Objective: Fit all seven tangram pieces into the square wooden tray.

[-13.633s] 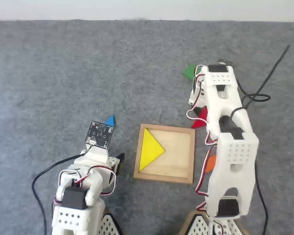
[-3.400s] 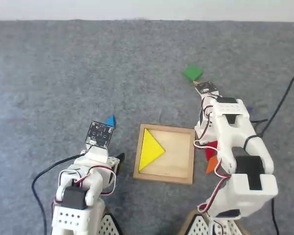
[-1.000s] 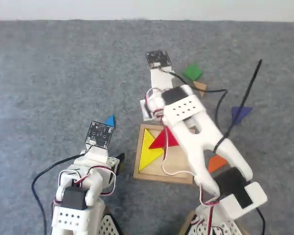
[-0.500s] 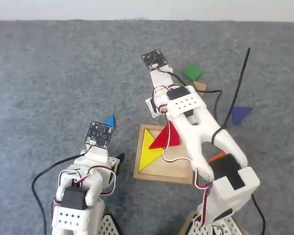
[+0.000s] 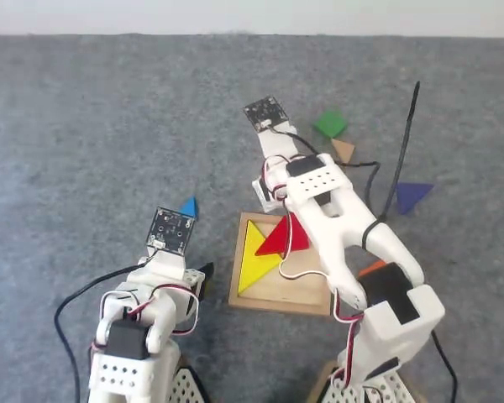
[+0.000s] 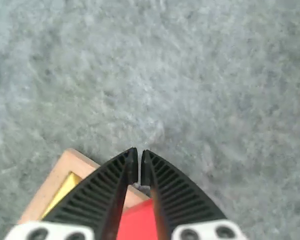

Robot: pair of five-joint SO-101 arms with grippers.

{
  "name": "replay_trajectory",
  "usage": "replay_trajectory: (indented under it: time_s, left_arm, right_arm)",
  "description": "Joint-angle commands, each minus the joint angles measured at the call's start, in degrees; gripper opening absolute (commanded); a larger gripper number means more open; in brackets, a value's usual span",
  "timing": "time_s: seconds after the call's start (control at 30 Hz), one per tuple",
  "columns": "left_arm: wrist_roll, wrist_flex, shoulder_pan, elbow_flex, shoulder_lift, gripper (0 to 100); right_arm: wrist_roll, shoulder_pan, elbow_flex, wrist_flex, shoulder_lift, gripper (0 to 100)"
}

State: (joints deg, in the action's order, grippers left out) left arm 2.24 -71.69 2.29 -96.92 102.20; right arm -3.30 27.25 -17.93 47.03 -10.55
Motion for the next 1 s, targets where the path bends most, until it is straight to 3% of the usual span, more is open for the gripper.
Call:
replay_trajectory:
  time_s: [0.0, 0.53, 0.97]
  left_arm:
    - [0.09, 0.26, 0.26, 0.4, 0.44, 21]
    - [0.09, 0.26, 0.26, 0.4, 0.44, 21]
    - [0.09, 0.26, 0.26, 0.4, 0.44, 21]
  right_arm:
    - [-1.05, -2.07, 0.26, 3.38, 0.66, 2.2]
    - [-2.9, -7.25, -5.01, 4.0, 2.07, 0.8]
    - [-3.16, -10.86, -22.59, 0.4, 22.73, 0.8]
